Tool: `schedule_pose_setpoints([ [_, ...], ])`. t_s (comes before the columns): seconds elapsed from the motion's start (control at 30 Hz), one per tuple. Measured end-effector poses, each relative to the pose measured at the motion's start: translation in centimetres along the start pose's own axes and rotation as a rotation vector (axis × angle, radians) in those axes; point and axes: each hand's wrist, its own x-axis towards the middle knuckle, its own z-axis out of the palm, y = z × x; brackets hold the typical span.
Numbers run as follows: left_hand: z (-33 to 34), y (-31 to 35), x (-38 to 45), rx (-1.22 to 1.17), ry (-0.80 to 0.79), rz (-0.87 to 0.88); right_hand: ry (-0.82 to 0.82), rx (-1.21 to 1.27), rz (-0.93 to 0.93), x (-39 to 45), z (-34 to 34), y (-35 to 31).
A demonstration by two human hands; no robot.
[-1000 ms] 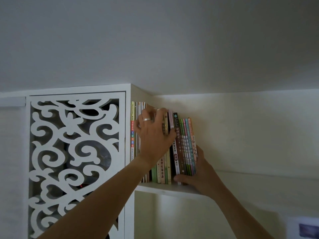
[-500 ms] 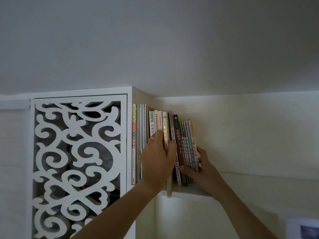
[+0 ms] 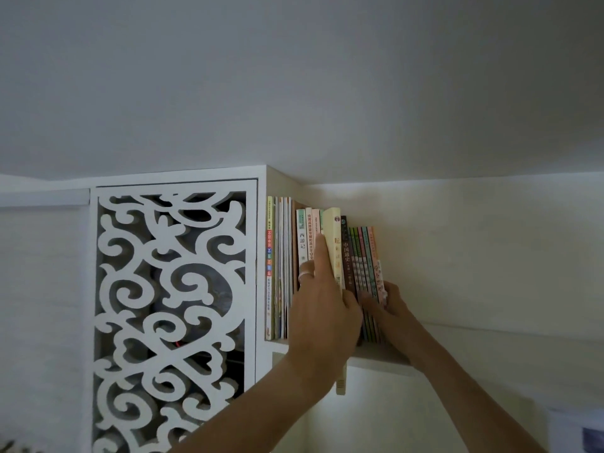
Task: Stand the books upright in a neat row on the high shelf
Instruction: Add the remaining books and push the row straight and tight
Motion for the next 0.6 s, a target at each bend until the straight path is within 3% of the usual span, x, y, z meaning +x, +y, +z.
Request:
schedule_pose_setpoints([
  [0.23,-1.6,1.6,-2.0,-0.053,0.070,0.062,0.140,-0.291,-0.065,0.5,0.1,1.0],
  [0.4,-2.0,2.6,-3.5,-0.078,0.107,0.110,0.268,-0.361,-0.070,0.5,0.4,0.6],
  [0.6,-1.5,3.9,-4.0,-0.133,0.102,0.128,0.600,-0.327,0.019,-0.4,-0.3,1.0],
])
